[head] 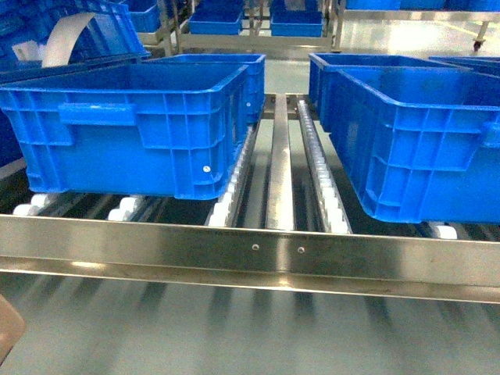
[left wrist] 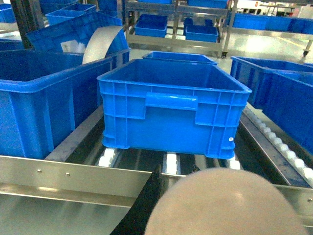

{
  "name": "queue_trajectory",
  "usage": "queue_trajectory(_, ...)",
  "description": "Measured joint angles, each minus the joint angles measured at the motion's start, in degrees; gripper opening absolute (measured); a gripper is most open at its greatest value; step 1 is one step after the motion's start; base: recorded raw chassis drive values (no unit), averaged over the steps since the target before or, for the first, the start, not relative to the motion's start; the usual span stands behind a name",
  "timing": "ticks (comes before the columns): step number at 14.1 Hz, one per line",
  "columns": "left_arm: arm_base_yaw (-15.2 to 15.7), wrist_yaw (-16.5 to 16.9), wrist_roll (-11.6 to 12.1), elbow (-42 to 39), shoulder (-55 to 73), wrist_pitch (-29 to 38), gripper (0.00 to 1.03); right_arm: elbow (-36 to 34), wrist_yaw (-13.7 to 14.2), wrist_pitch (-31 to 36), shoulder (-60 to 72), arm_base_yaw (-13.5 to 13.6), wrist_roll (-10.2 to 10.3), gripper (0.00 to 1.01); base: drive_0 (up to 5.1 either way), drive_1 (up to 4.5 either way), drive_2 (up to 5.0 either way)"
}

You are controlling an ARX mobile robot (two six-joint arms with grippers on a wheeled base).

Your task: Place part in tray to right shelf

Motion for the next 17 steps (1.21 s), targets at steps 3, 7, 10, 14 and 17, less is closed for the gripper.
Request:
queue_trajectory(3,0.0,0.0,0.0,-2.8,-4.1,-1.4,0.12,-2.1,0.0,-1.9,-3.6,0.0,0.0,0.02,0.0,0.0,0.0)
queue_trajectory(7,0.0,0.0,0.0,-4.9,-8.8,-3.9,0.12,-4.0,0.0,-3.1,-7.8,0.0,0.0,0.02,0.0,0.0,0.0)
queue_trajectory(10,0.0,0.0,0.0,-6.6,-11.8,-3.9,0.12,-4.8,-0.1,-13.7,-16.0,0.0,0.0,0.02,0.0,0.0,0.0)
queue_trajectory(14,0.0,-0.1,0.1,-6.8,-22.7,-14.3,0.12,-4.8,0.1,-14.2,-19.1,0.0,0.0,0.02,0.0,0.0,0.0)
queue_trajectory(17,0.0,0.0,0.1,-6.8,-22.8,-15.1,0.12,-4.8,0.1,-14.2,-19.1,0.0,0.0,0.02,0.0,0.0,0.0)
